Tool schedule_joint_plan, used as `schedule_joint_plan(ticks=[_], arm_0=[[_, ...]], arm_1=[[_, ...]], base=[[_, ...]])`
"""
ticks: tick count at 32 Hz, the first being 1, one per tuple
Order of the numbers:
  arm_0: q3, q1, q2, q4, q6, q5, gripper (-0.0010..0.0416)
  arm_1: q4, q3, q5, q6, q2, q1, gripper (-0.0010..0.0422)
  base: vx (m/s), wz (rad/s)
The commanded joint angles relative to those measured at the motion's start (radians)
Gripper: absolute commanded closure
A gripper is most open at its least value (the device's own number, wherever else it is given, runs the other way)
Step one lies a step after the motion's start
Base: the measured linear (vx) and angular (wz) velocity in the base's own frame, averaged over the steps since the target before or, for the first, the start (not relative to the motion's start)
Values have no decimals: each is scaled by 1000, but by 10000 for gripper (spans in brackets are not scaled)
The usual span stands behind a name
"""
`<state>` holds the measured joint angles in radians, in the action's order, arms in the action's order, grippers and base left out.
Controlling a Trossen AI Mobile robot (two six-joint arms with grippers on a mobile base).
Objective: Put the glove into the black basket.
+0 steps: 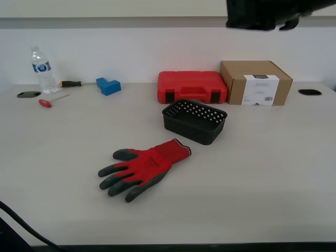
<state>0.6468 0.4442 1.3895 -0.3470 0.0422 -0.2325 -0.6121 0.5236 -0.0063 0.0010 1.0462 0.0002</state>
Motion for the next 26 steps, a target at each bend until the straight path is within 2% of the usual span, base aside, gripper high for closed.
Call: schedule_joint_plan(ticks=[1,4,6,9,12,15,18,19,22,24,26], arm_0=[[7,42,92,-34,-2,-3,405],[20,84,169,-96,-59,-3,405],[47,112,208,-107,-64,-3,405],[114,139,254,-89,-56,-7,405],[211,159,302,-84,8,-14,405],[302,173,365,-10,8,-13,405],[458,186,504,225,-2,-14,405],[481,187,534,255,-4,-15,405],[565,197,678,345,-19,-60,405],[586,201,719,364,-23,-69,405],[616,204,779,395,-24,-117,405]], arm_1=[[-3,0,-1,0,0,0,412],[-3,0,-1,0,0,0,412],[-3,0,-1,0,0,0,412],[-3,0,-1,0,0,0,412],[-3,0,-1,0,0,0,412],[-3,0,-1,0,0,0,412],[-3,0,-1,0,0,0,412],[-3,0,-1,0,0,0,412],[-3,0,-1,0,0,0,412],[-3,0,-1,0,0,0,412],[-1,0,0,0,0,0,412]], base=[[0,0],[0,0],[0,0],[0,0],[0,0],[0,0],[0,0],[0,0],[0,0],[0,0],[0,0]])
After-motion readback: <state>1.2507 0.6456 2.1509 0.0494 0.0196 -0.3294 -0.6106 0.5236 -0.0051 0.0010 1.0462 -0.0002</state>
